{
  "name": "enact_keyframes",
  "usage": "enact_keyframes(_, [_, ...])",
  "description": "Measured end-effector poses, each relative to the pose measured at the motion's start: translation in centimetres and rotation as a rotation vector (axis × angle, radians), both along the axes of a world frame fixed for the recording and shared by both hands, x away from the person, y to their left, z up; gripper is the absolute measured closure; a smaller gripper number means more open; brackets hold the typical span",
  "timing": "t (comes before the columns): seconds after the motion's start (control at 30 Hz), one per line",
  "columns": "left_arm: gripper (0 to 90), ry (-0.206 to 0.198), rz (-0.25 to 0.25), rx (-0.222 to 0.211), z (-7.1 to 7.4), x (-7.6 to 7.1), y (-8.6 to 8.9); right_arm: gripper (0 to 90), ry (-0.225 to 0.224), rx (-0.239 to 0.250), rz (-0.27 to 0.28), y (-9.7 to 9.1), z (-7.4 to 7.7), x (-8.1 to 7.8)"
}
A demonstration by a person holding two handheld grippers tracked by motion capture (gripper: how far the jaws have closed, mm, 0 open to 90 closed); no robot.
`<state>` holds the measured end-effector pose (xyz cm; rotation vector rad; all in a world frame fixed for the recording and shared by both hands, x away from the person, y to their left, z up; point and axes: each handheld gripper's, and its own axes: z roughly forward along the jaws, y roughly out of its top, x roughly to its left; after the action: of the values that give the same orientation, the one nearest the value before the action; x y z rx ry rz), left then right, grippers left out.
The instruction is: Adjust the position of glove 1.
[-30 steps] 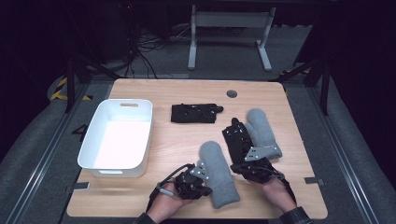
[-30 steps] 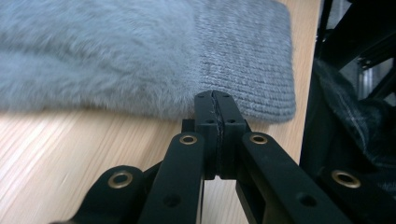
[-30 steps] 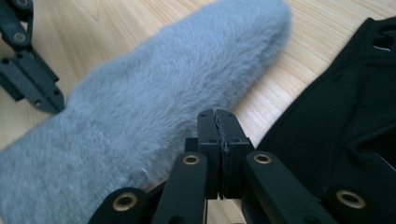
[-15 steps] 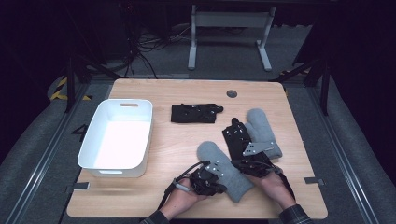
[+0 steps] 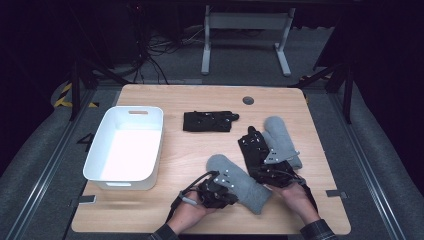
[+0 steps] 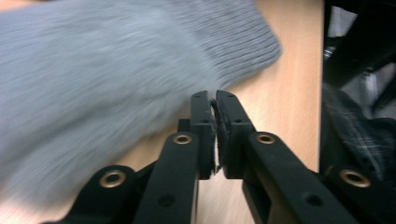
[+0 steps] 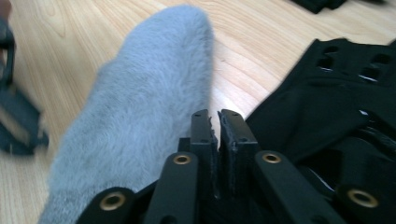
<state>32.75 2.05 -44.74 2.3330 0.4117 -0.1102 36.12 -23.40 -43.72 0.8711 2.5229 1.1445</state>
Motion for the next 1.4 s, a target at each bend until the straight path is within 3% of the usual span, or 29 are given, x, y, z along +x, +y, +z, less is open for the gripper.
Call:
enact_keyframes(0.27, [54.3, -0.057, 0.123, 0.05, -0.4, 0.8, 4.5, 59.7, -0.025, -0.02, -0.064, -1.2, 0.7, 0.4])
enact_keyframes(0.37, [43.0, -0.071, 0.136, 0.049, -0.5, 0.9, 5.5, 56.7, -0.045, -0.03, -0.105, -1.8, 1.2, 0.7])
enact_keyframes(0.53, [31.6, -0.088, 0.19, 0.078, -1.4, 1.1, 7.3, 55.2, -0.072, -0.052, -0.153, -2.9, 1.6, 1.0])
enact_keyframes(0.6, [27.5, -0.101, 0.208, 0.086, -1.8, 1.1, 7.7, 60.7, -0.073, -0.057, -0.17, -3.6, 1.7, 1.2])
enact_keyframes(0.8, [15.5, -0.132, 0.227, 0.084, -2.3, 1.4, 8.2, 89.6, -0.046, -0.031, -0.213, -5.9, 2.3, 1.4])
enact_keyframes(0.87, [13.8, -0.144, 0.225, 0.084, -2.5, 1.4, 8.3, 89.9, -0.028, -0.024, -0.227, -6.4, 2.2, 1.6])
enact_keyframes(1.0, [1.7, -0.169, 0.222, 0.056, -3.2, 1.5, 8.3, 90.0, 0.005, -0.019, -0.234, -6.9, 1.7, 1.7])
enact_keyframes(1.17, [1.0, -0.164, 0.223, 0.056, -3.2, 1.6, 8.2, 89.9, 0.048, -0.038, -0.232, -6.7, 0.9, 2.0])
enact_keyframes(1.4, [1.0, -0.162, 0.223, 0.057, -3.2, 1.6, 8.2, 89.8, 0.048, -0.09, -0.26, -7.6, 0.6, 2.2])
